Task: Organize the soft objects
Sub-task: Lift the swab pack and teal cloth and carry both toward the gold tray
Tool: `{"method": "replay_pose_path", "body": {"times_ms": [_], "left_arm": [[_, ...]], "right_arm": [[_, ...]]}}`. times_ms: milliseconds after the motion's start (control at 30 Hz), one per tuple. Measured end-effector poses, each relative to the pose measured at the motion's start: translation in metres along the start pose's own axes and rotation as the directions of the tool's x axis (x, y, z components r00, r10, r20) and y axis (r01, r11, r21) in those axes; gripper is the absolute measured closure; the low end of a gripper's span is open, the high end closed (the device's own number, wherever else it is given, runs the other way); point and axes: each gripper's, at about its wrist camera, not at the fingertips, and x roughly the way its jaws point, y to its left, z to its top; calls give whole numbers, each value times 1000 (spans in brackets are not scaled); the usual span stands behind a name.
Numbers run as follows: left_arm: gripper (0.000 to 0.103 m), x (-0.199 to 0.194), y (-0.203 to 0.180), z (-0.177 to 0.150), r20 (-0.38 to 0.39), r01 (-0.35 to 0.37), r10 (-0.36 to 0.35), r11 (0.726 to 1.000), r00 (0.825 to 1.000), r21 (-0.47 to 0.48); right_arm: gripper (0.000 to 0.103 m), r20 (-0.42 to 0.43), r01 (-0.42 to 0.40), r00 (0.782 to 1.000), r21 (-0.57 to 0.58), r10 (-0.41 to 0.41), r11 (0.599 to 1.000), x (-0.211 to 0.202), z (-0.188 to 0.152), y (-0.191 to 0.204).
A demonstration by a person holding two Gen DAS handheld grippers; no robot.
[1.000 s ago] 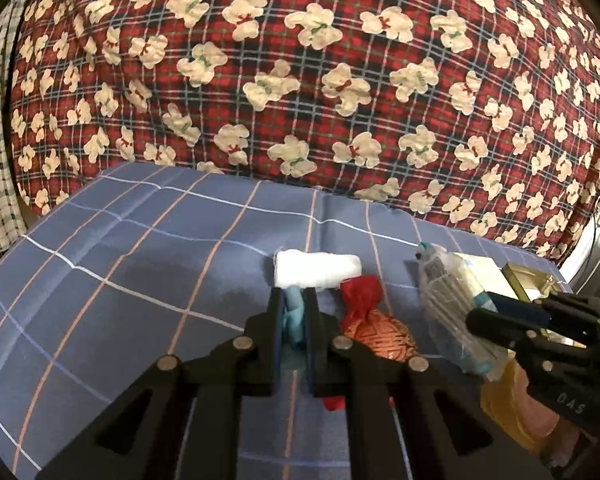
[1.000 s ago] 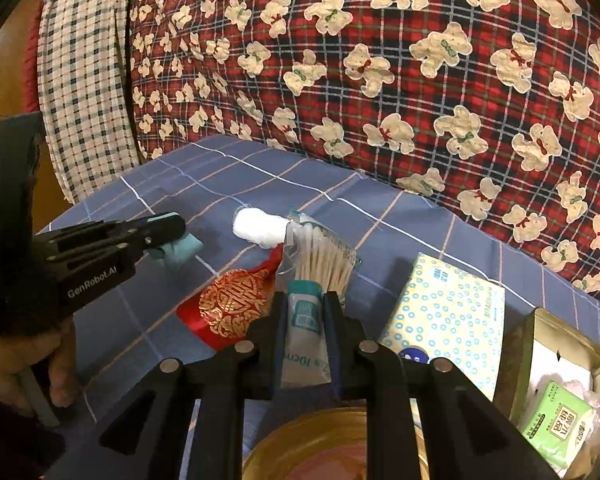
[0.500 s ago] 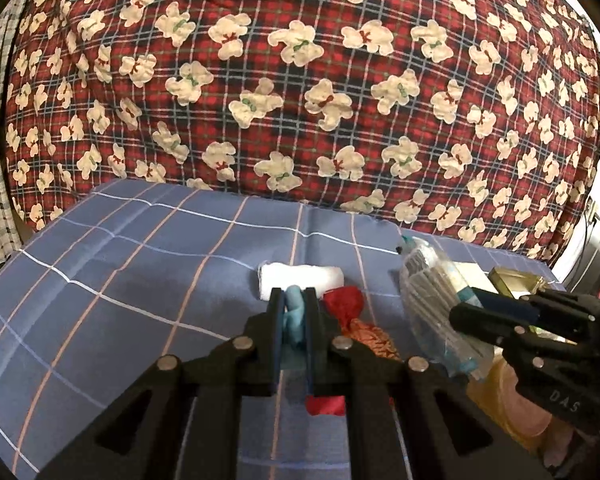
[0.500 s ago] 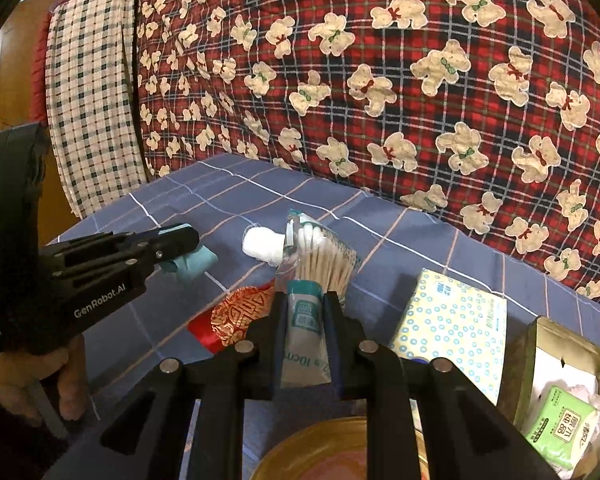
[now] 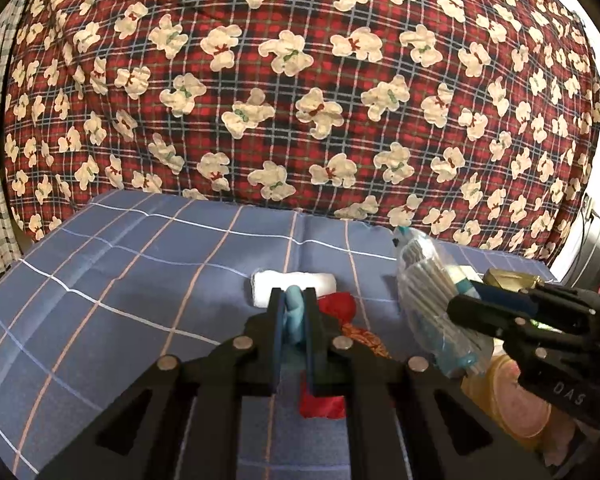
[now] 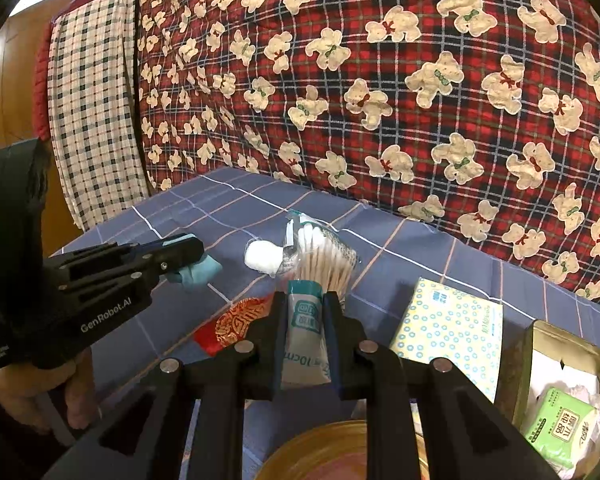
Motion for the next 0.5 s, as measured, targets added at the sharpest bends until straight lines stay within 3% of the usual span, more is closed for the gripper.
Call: {"method": "replay_pose_path", "body": {"times_ms": [500], "left_arm": [[97, 0, -6, -1, 12, -34, 33, 999, 999, 39]], "right_arm": [[83, 79, 4, 997, 33, -7, 999, -12, 3, -5]]}}
